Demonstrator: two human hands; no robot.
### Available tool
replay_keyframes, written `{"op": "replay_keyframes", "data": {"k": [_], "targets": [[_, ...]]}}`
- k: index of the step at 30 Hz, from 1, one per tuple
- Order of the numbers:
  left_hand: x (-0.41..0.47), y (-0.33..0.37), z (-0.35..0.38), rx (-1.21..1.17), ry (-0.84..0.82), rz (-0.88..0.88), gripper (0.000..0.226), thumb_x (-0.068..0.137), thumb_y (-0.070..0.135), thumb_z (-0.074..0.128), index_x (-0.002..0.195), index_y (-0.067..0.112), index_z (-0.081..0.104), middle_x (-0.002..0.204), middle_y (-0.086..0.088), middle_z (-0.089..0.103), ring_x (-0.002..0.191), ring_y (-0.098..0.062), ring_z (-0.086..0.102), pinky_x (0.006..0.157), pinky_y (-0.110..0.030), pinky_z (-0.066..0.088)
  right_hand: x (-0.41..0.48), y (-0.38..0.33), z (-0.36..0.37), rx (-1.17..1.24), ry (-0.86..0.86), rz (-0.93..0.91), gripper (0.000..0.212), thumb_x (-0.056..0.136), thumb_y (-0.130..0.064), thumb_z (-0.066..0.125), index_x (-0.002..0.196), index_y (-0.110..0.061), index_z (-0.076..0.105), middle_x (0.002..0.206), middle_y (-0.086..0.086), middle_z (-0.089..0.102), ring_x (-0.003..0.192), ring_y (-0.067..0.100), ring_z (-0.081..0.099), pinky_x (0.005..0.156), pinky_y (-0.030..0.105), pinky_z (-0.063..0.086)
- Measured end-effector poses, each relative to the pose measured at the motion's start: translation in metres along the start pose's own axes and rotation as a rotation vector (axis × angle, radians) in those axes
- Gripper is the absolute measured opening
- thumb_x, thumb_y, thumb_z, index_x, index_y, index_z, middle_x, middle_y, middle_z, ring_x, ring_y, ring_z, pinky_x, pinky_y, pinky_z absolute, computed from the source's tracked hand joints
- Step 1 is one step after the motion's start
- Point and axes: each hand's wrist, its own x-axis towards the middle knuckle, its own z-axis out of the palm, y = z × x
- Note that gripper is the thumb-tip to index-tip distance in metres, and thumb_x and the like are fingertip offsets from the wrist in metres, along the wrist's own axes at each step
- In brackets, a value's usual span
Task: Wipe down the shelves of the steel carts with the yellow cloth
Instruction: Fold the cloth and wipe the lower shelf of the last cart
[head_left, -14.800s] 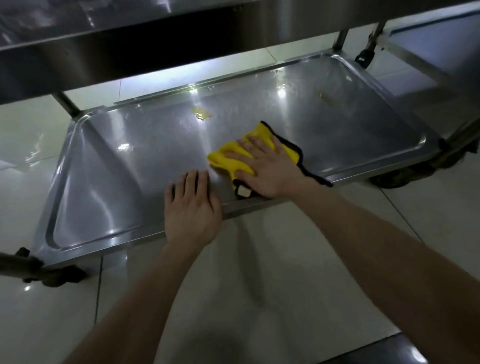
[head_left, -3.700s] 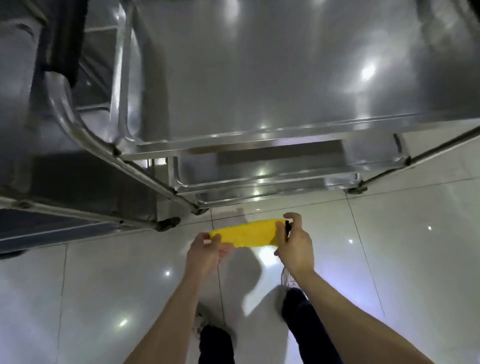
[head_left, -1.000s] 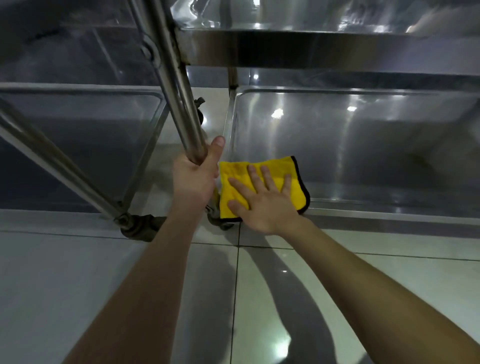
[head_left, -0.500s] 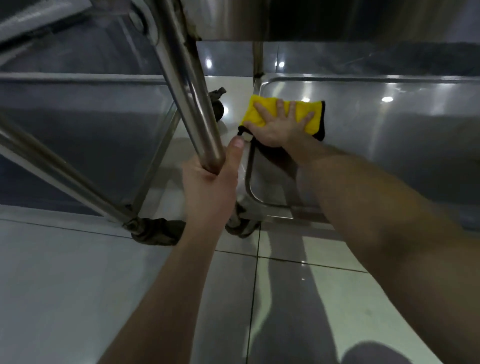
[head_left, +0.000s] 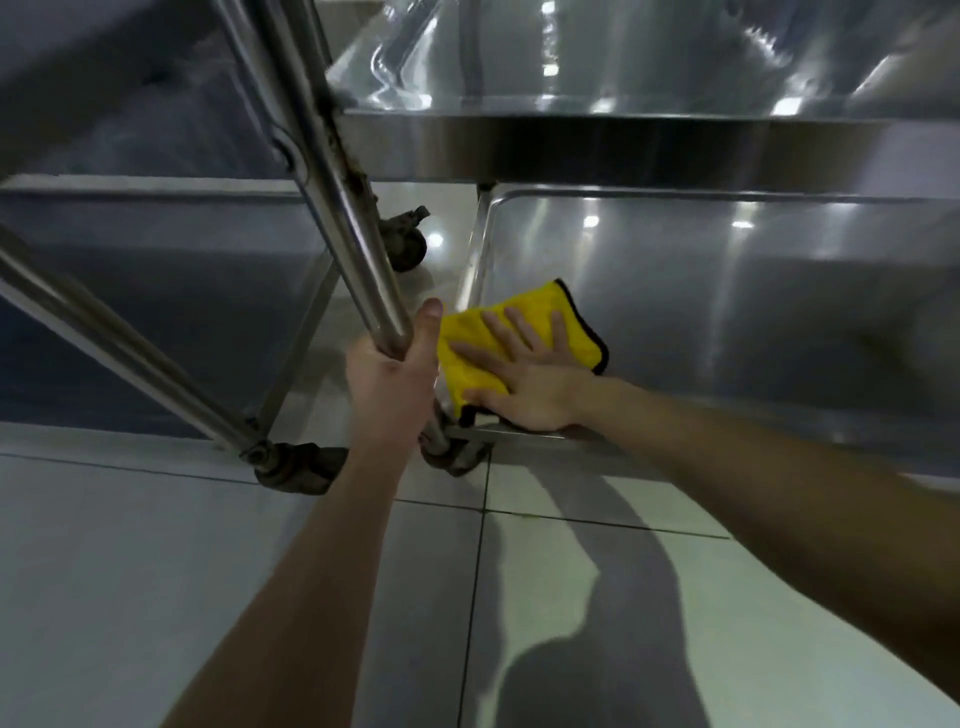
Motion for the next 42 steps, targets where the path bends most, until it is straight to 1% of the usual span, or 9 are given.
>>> {"op": "replay_keyframes", "data": {"k": [5, 8, 12, 14, 19, 23, 28, 32, 42], "targets": [[-0.001, 0.002, -0.004, 0.138, 0.018, 0.035, 0.052, 0.089, 0.061, 0.076, 0.069, 0.015, 0.065, 0.061, 0.001, 0.062, 0.058, -0.012, 0.062, 0.061, -0.029, 0.054, -0.099, 0.064, -0.009, -0.101, -0.072, -0.220, 0.086, 0.094, -0.084, 0.040, 0.165, -0.059, 0.000, 0.178, -0.015, -0.017, 0.163, 0.014, -0.022, 0.127, 0.057, -0.020], [-0.007, -0.004, -0.004, 0.196, 0.101, 0.012, 0.050, 0.088, 0.056, 0.082, 0.103, 0.012, 0.063, 0.092, 0.001, 0.071, 0.083, -0.011, 0.071, 0.085, -0.037, 0.061, -0.129, 0.085, -0.026, 0.115, -0.121, -0.075, 0.075, 0.094, -0.083, 0.047, 0.162, -0.060, 0.026, 0.179, -0.017, 0.002, 0.164, 0.007, -0.009, 0.130, 0.058, -0.010], [-0.063, -0.031, 0.005, 0.396, 0.418, 0.086, 0.067, 0.076, 0.058, 0.089, 0.108, 0.025, 0.041, 0.111, -0.007, 0.059, 0.092, -0.022, 0.062, 0.090, -0.047, 0.056, -0.130, 0.070, -0.030, 0.387, 0.392, 0.206, 0.056, 0.103, -0.067, 0.050, 0.155, -0.045, 0.050, 0.163, -0.002, 0.047, 0.158, 0.019, 0.028, 0.129, 0.053, 0.021], [-0.090, -0.045, 0.019, 0.464, 0.231, 0.204, 0.056, 0.075, 0.056, 0.087, 0.102, 0.031, 0.045, 0.096, -0.001, 0.056, 0.080, -0.019, 0.057, 0.076, -0.046, 0.055, -0.118, 0.047, -0.025, 0.244, 0.582, 0.383, 0.061, 0.104, -0.065, 0.046, 0.153, -0.028, 0.052, 0.148, 0.011, 0.056, 0.143, 0.033, 0.043, 0.118, 0.052, 0.036], [-0.061, -0.030, 0.046, 0.992, -0.316, 0.239, 0.086, 0.063, 0.046, 0.102, 0.134, 0.021, 0.060, 0.135, -0.004, 0.057, 0.128, -0.027, 0.054, 0.106, -0.045, 0.048, -0.081, 0.002, 0.002, 0.109, 0.157, 0.632, 0.103, 0.097, -0.083, 0.022, 0.170, -0.010, 0.016, 0.172, 0.033, 0.014, 0.159, 0.054, 0.007, 0.122, 0.075, 0.005], [-0.018, 0.004, 0.060, 1.342, -0.544, 0.141, 0.125, 0.057, 0.055, 0.104, 0.160, 0.020, 0.041, 0.158, -0.011, 0.046, 0.144, -0.034, 0.047, 0.116, -0.046, 0.045, -0.089, 0.027, 0.013, 0.111, 0.115, 0.483, 0.099, 0.095, -0.088, 0.020, 0.172, -0.028, 0.006, 0.176, 0.026, -0.013, 0.162, 0.045, -0.020, 0.124, 0.070, -0.015], [0.003, 0.020, 0.075, 1.461, -0.719, 0.041, 0.147, 0.052, 0.056, 0.106, 0.169, 0.020, 0.024, 0.170, -0.010, 0.032, 0.154, -0.034, 0.037, 0.119, -0.051, 0.045, -0.146, 0.111, 0.000, 0.187, 0.064, 0.228, 0.086, 0.093, -0.087, 0.034, 0.168, -0.049, 0.017, 0.181, -0.002, -0.008, 0.165, 0.015, -0.017, 0.132, 0.049, -0.013], [0.007, 0.023, 0.101, 1.532, -0.784, 0.086, 0.152, 0.050, 0.072, 0.099, 0.171, 0.027, 0.019, 0.176, -0.007, 0.024, 0.161, -0.033, 0.025, 0.126, -0.052, 0.036, -0.154, 0.116, 0.000, 0.302, 0.212, 0.408, 0.082, 0.098, -0.085, 0.028, 0.169, -0.045, 0.016, 0.181, 0.004, -0.002, 0.166, 0.021, -0.010, 0.133, 0.050, -0.008], [0.017, 0.014, 0.121, 1.559, -0.865, -0.018, 0.151, 0.045, 0.069, 0.101, 0.170, 0.029, 0.026, 0.170, -0.008, 0.029, 0.155, -0.035, 0.034, 0.124, -0.045, 0.040, -0.099, 0.122, 0.008, 0.138, 0.121, 0.520, 0.145, 0.052, -0.119, 0.013, 0.170, -0.038, -0.008, 0.177, 0.018, -0.020, 0.162, 0.037, -0.025, 0.124, 0.065, -0.022]]}}
